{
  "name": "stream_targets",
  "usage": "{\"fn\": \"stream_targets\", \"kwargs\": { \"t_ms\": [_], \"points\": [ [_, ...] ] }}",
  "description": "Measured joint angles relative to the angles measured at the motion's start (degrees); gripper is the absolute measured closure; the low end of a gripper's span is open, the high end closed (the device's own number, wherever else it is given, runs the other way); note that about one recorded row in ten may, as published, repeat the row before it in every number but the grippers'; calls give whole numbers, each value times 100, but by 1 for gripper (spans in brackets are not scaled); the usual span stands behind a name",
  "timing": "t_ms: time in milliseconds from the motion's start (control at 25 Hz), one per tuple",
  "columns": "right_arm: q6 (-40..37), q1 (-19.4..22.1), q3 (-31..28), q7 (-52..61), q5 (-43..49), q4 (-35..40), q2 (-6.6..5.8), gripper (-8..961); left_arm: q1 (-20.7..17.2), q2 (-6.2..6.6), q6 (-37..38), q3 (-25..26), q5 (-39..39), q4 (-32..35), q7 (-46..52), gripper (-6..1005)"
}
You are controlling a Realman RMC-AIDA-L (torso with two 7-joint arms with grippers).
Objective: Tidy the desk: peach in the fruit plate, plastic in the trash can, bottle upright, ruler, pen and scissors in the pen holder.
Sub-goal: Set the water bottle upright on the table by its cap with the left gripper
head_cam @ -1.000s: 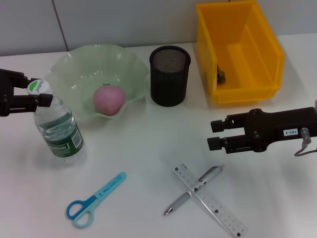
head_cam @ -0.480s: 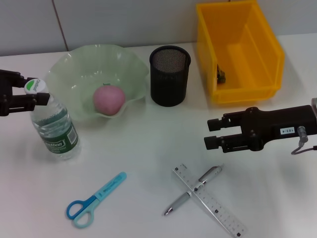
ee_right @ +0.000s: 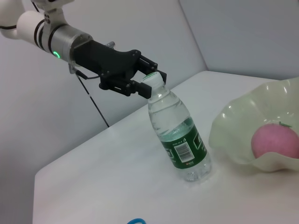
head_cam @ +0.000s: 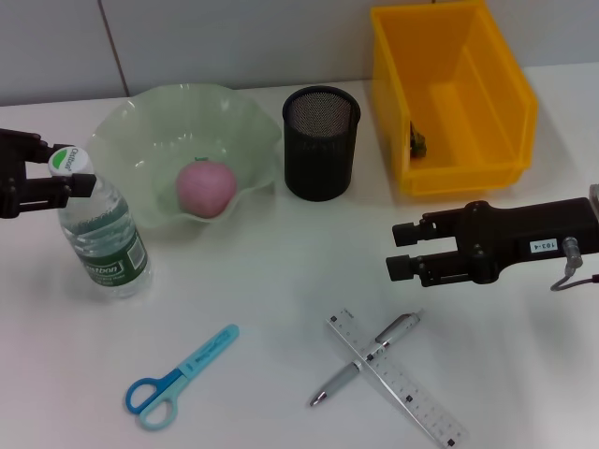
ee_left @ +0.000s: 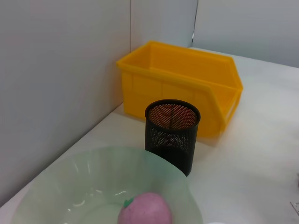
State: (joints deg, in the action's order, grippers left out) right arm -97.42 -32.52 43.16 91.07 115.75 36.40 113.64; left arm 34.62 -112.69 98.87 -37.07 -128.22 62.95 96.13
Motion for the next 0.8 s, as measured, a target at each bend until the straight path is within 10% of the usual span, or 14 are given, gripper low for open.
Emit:
{"fn": "stream_targets", "kwargs": {
  "t_ms": [800],
  "points": [
    [1, 0, 14, 28, 0, 28, 0, 297, 12, -24, -90, -8, -14, -46, -17, 560]
  ]
}}
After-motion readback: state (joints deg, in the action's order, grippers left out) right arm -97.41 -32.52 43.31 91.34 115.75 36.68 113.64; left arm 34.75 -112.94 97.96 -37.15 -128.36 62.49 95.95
